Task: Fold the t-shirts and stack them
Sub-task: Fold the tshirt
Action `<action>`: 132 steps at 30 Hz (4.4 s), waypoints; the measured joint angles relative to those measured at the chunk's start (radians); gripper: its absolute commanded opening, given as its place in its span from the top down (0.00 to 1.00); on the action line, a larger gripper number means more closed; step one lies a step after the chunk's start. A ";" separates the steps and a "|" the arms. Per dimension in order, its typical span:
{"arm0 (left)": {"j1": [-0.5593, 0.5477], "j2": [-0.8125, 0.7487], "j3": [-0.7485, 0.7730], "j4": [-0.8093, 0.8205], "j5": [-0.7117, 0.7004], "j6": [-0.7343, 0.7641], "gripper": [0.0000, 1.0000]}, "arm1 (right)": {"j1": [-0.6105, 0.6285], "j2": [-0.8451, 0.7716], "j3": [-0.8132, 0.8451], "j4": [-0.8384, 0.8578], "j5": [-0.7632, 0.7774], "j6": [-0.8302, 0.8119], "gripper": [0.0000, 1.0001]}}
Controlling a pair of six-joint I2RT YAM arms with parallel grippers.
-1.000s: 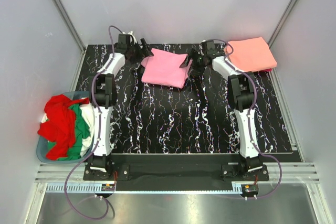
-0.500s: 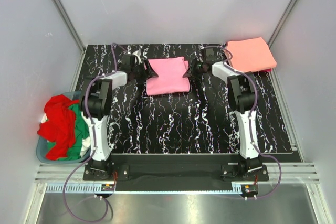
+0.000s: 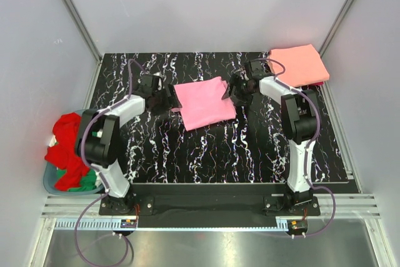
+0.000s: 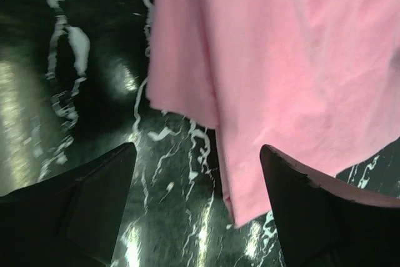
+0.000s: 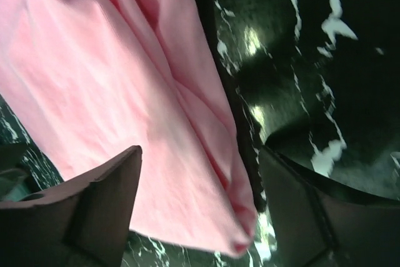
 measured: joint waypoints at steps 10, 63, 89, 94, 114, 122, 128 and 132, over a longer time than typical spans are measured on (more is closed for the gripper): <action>0.010 -0.072 0.129 -0.102 -0.143 0.051 0.25 | -0.001 -0.041 0.175 -0.167 0.069 -0.079 0.22; 0.030 0.388 0.485 -0.027 -0.034 0.035 0.40 | 0.009 0.162 0.523 -0.078 0.032 -0.099 0.41; 0.031 0.403 0.512 -0.021 0.005 0.013 0.53 | 0.027 0.304 0.608 -0.123 0.011 -0.079 0.61; 0.031 0.423 0.563 -0.029 0.019 0.013 0.52 | 0.029 0.326 0.631 -0.122 -0.008 -0.072 0.70; 0.031 0.512 0.800 -0.162 0.062 0.032 1.00 | 0.026 0.332 0.686 -0.159 -0.031 -0.065 1.00; 0.030 0.453 0.927 -0.260 0.092 0.032 1.00 | 0.012 0.198 0.631 -0.187 -0.038 -0.066 1.00; 0.006 -0.006 0.507 -0.227 0.095 0.029 1.00 | 0.005 -0.354 0.055 -0.071 -0.037 -0.043 1.00; -0.045 -0.459 0.137 -0.220 0.093 -0.006 0.71 | 0.045 -0.785 -0.320 0.000 -0.037 0.023 0.54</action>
